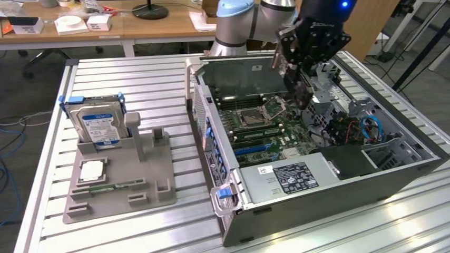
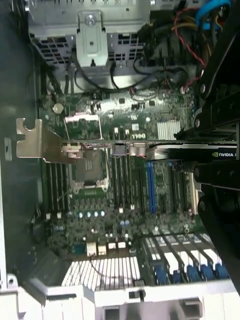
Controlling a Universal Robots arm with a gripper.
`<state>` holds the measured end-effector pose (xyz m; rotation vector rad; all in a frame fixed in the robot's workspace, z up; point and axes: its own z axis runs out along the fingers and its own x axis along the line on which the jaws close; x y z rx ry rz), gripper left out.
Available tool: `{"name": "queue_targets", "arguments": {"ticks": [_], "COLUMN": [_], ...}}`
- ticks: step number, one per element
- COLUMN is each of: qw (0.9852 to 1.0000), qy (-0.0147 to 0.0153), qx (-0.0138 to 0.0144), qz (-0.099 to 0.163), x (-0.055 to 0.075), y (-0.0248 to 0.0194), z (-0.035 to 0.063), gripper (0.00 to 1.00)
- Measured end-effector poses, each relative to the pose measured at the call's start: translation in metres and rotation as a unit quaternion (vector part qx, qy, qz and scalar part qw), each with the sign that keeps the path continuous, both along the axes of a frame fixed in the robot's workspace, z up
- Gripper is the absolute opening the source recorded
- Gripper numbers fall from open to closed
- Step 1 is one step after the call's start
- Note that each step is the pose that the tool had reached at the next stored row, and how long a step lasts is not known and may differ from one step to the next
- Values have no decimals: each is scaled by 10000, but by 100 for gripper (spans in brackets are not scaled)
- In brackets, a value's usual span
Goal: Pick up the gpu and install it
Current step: 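Pick up the gpu and move the gpu toward the slot, then insert the gpu into the slot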
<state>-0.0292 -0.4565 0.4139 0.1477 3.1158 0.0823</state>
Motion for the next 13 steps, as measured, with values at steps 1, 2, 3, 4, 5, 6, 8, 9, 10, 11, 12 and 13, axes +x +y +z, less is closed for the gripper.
{"name": "queue_targets", "arguments": {"ticks": [1, 2, 3, 4, 5, 6, 8, 9, 10, 11, 12, 13], "qw": [10000, 10000, 10000, 10000, 10000, 10000, 10000, 10000, 10000, 10000, 10000, 10000], "qy": [0, 0, 0, 0, 0, 0, 0, 0, 0, 0, 0, 0], "qx": [0, 0, 0, 0, -1, 0, -1, -1, -1, -1, -1, -1], "qz": [0, 0, 0, 0, 0, 0, 0, 0, 0, 0, 0, 0], "x": [40, 50, 50, 50, 50, 50, 50, 50, 50, 50, 50, 50], "y": [0, -1, -1, 0, 0, 0, 0, 0, 0, 0, 0, 0], "z": [-1, 0, 0, -1, 0, 0, -1, -1, 0, 0, 0, 0], "gripper": [26, 26, 26, 26, 26, 26, 26, 26, 26, 26, 26, 26]}}
